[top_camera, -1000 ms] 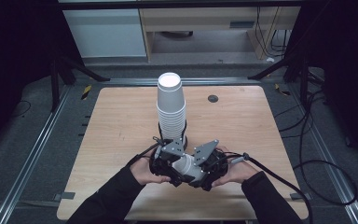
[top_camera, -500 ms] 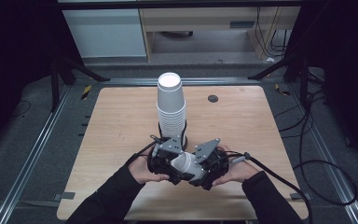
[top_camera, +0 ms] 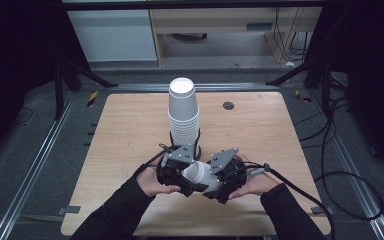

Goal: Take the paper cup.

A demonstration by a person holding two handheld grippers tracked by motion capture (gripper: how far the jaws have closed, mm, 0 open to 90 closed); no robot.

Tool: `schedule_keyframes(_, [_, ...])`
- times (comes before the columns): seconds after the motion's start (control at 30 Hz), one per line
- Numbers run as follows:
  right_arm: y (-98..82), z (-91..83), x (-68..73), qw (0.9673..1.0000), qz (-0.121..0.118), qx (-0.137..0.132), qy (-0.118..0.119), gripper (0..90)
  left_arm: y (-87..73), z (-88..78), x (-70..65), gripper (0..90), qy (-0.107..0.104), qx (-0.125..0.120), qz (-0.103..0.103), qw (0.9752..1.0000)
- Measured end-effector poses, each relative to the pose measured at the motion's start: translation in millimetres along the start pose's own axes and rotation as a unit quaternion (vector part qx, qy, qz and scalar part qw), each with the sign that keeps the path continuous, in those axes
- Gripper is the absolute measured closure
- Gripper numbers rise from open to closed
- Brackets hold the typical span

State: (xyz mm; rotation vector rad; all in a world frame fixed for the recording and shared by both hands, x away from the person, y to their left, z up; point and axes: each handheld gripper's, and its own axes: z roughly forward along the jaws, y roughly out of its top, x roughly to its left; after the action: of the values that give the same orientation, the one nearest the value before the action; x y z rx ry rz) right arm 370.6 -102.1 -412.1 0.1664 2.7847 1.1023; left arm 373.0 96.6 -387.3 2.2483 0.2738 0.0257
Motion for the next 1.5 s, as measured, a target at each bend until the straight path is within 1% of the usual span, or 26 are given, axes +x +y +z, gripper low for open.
schedule_keyframes(0.03, [-0.1, -0.3, 0.5, 1.0000, 0.000, 0.001, -0.005, 4.2, 0.1, -0.3, 0.0, 18.8, 0.001, 0.000, 0.000, 1.0000])
schedule_keyframes(0.07, [-0.1, -0.3, 0.5, 1.0000, 0.000, 0.001, -0.005, 4.2, 0.1, -0.3, 0.0, 18.8, 0.001, 0.000, 0.000, 1.0000])
schedule_keyframes(0.2, [0.4, -1.4, 0.0, 1.0000, 0.006, -0.001, -0.001, 3.6, 0.5, -0.2, -0.7, 18.8, 0.002, 0.003, 0.004, 1.0000])
schedule_keyframes(0.27, [0.7, -2.9, -0.8, 0.9999, 0.013, -0.003, 0.003, 3.5, 0.5, 0.1, -0.6, 18.8, 0.005, 0.008, 0.006, 0.9999])
schedule_keyframes(0.47, [1.2, -7.1, -1.4, 0.9999, 0.015, -0.007, 0.000, 3.5, 0.3, -0.5, -0.6, 18.8, 0.008, 0.014, 0.010, 0.9998])
schedule_keyframes(0.5, [1.5, -9.7, -2.2, 0.9998, 0.015, -0.012, -0.002, 3.7, 0.1, -1.8, -0.4, 18.8, 0.010, 0.016, 0.013, 0.9997])
schedule_keyframes(0.6, [2.3, -14.1, -2.4, 0.9997, 0.017, -0.015, -0.006, 3.8, -1.4, -3.9, 0.3, 18.7, 0.014, 0.017, 0.012, 0.9997])
schedule_keyframes(0.63, [2.4, -15.6, -2.8, 0.9997, 0.017, -0.017, -0.006, 4.0, -2.0, -4.6, 1.0, 18.8, 0.013, 0.018, 0.014, 0.9997])
schedule_keyframes(0.77, [2.6, -20.3, -3.8, 0.9996, 0.018, -0.020, -0.012, 4.1, -4.7, -6.9, 1.9, 18.7, 0.018, 0.019, 0.012, 0.9996])
schedule_keyframes(0.83, [3.1, -25.6, -5.7, 0.9992, 0.019, -0.031, -0.017, 4.6, -6.9, -8.7, 3.1, 18.7, 0.019, 0.016, 0.009, 0.9996])
schedule_keyframes(0.87, [3.1, -25.6, -5.7, 0.9992, 0.019, -0.031, -0.017, 4.6, -7.8, -9.9, 3.8, 18.7, 0.022, 0.016, 0.008, 0.9996])
schedule_keyframes(0.93, [3.3, -29.3, -6.9, 0.9989, 0.021, -0.035, -0.023, 5.0, -9.8, -12.0, 5.1, 18.7, 0.024, 0.015, 0.005, 0.9996])
schedule_keyframes(0.97, [3.2, -32.7, -8.7, 0.9985, 0.023, -0.041, -0.029, 5.7, -10.5, -13.2, 5.6, 18.7, 0.027, 0.016, 0.005, 0.9995])
schedule_keyframes(1.0, [3.2, -32.7, -8.7, 0.9985, 0.023, -0.041, -0.029, 5.7, -11.3, -14.1, 5.8, 18.7, 0.028, 0.015, 0.004, 0.9995])
schedule_keyframes(1.03, [2.7, -36.2, -10.4, 0.9977, 0.030, -0.047, -0.038, 5.8, -12.5, -16.6, 6.1, 18.7, 0.030, 0.012, 0.002, 0.9995])
schedule_keyframes(1.07, [2.7, -36.2, -10.4, 0.9977, 0.030, -0.047, -0.038, 5.8, -12.5, -16.6, 6.1, 18.7, 0.030, 0.012, 0.002, 0.9995])
schedule_keyframes(1.17, [0.9, -41.3, -13.2, 0.9962, 0.039, -0.057, -0.052, 6.5, -14.6, -21.3, 7.1, 18.7, 0.036, 0.007, -0.002, 0.9993])
schedule_keyframes(1.2, [-0.8, -44.5, -14.8, 0.9951, 0.048, -0.058, -0.065, 6.6, -16.3, -24.8, 8.0, 18.7, 0.042, 0.004, -0.005, 0.9991])
schedule_keyframes(1.27, [-1.8, -45.9, -15.7, 0.9945, 0.051, -0.060, -0.069, 6.6, -16.9, -26.5, 8.7, 18.7, 0.043, 0.002, -0.006, 0.9990])
schedule_keyframes(1.33, [-5.3, -50.4, -17.9, 0.9922, 0.065, -0.067, -0.082, 6.6, -18.7, -30.9, 9.6, 18.7, 0.052, -0.008, -0.014, 0.9985])
schedule_keyframes(1.37, [-5.3, -50.4, -17.9, 0.9922, 0.065, -0.067, -0.082, 6.6, -18.7, -30.9, 9.6, 18.7, 0.052, -0.008, -0.014, 0.9985])
schedule_keyframes(1.4, [-7.8, -53.2, -18.9, 0.9904, 0.073, -0.073, -0.092, 6.7, -19.7, -33.4, 9.9, 18.7, 0.054, -0.015, -0.021, 0.9982])
schedule_keyframes(1.43, [-7.8, -53.2, -18.9, 0.9904, 0.073, -0.073, -0.092, 6.7, -19.7, -33.4, 9.9, 18.7, 0.054, -0.015, -0.021, 0.9982])
schedule_keyframes(1.47, [-9.0, -54.4, -19.4, 0.9891, 0.080, -0.073, -0.099, 7.1, -20.1, -34.3, 9.8, 18.7, 0.056, -0.020, -0.023, 0.9979])
schedule_keyframes(1.5, [-11.9, -56.5, -20.7, 0.9869, 0.092, -0.075, -0.109, 7.9, -20.4, -35.5, 9.9, 18.7, 0.060, -0.025, -0.027, 0.9975])
